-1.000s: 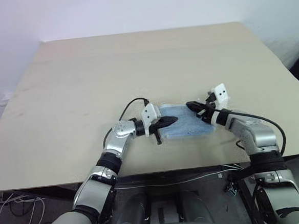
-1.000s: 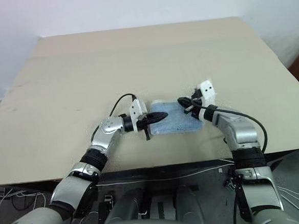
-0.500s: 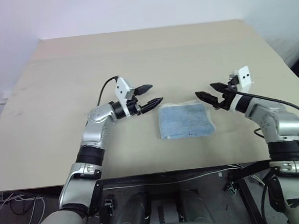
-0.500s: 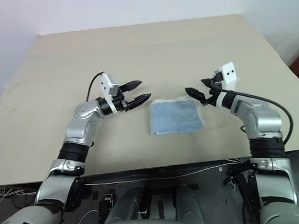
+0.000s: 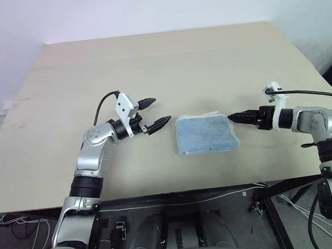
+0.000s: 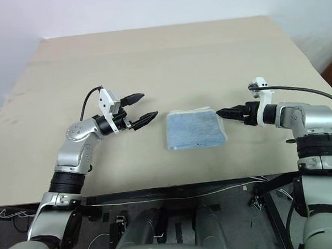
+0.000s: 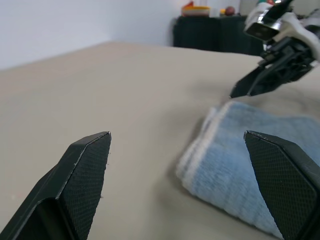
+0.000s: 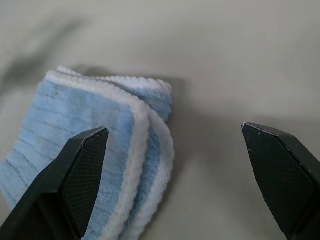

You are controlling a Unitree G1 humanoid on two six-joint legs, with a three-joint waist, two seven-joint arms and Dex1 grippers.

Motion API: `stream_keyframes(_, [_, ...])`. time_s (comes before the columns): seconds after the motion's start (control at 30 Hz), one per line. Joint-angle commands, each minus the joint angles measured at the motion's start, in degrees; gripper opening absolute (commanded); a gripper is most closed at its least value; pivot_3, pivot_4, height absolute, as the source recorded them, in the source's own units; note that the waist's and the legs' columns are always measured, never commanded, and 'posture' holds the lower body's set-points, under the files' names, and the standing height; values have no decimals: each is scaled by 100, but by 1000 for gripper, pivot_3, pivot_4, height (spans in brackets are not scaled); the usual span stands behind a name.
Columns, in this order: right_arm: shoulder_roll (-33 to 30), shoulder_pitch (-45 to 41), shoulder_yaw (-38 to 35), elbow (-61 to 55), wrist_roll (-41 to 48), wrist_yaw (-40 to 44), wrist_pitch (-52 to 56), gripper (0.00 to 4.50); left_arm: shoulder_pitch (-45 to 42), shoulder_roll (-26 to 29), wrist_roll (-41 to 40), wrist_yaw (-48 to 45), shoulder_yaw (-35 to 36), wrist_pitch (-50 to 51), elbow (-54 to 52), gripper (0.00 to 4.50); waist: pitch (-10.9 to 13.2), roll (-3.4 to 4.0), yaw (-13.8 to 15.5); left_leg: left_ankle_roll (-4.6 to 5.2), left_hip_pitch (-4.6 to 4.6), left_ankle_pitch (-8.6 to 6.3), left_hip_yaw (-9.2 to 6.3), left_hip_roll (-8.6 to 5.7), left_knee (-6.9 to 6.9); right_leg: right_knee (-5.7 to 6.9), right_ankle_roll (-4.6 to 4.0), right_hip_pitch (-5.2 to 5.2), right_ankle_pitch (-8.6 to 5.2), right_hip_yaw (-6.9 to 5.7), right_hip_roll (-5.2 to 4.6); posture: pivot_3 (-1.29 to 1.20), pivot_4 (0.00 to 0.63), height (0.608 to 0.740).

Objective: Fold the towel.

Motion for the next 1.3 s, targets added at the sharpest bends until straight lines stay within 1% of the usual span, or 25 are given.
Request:
stream_keyframes(0.03, [-87,-130,136,95,37,425,296,4500,87,95,-124,-19,10,159,-401,4475,-1,0,5,-1,0,-1,1,-1,0,0,0,0,0,2,-1,0,150,740])
stream_keyframes(0.23, [-80,-245,347,202,73,862,858,4500,270,-15,27,88,-112,74,-388,4475,-1,0,8,-6,1,-5,1,0,4,1,0,2,0,0,-1,0,150,740])
stream_keyframes(0.33, [20,-166,413,-59,237,1020,1215,4500,326,-52,62,97,-147,-37,-316,4475,-1,1,5,-7,1,-5,1,1,1,0,0,1,0,0,-1,0,150,740])
stream_keyframes(0.5, [317,-57,493,-294,303,943,1443,4500,415,-71,107,137,-212,-115,-363,4475,-1,0,-21,-7,1,-5,1,2,2,1,0,0,0,1,0,0,150,740])
stream_keyframes(0.67, [590,-111,431,-173,246,831,1408,4500,393,-38,147,202,-257,-97,-418,4475,-4,-3,-145,-7,4,-5,1,2,1,2,0,2,0,2,1,0,150,740])
stream_keyframes(0.77, [621,-136,396,-105,211,824,1369,3917,371,-16,187,214,-262,-123,-387,4500,-5,-2,-149,-7,6,-5,1,4,-1,5,0,1,0,3,5,0,150,740])
stream_keyframes(0.8, [615,-148,402,-50,194,829,1366,3625,365,-15,194,215,-256,-142,-351,4500,-5,-2,-147,-7,6,-5,1,5,-1,5,0,0,0,3,6,0,150,740])
stream_keyframes(0.97, [628,-115,428,11,189,897,1290,1922,396,5,373,185,-293,-434,6,4500,-5,-2,-115,-7,5,-5,1,1,3,4,0,2,1,3,1,0,150,740])
stream_keyframes(1.17, [589,-65,451,-136,223,939,1281,7,379,-43,461,221,-280,-614,267,4500,-6,-6,-118,-7,4,-5,1,2,4,4,0,1,1,2,2,0,150,740])
stream_keyframes(1.3, [493,-74,293,-290,229,859,1210,7,400,-54,521,198,-327,-693,328,4500,-6,-5,-107,-8,4,-5,1,1,10,6,0,4,3,1,0,0,150,740])
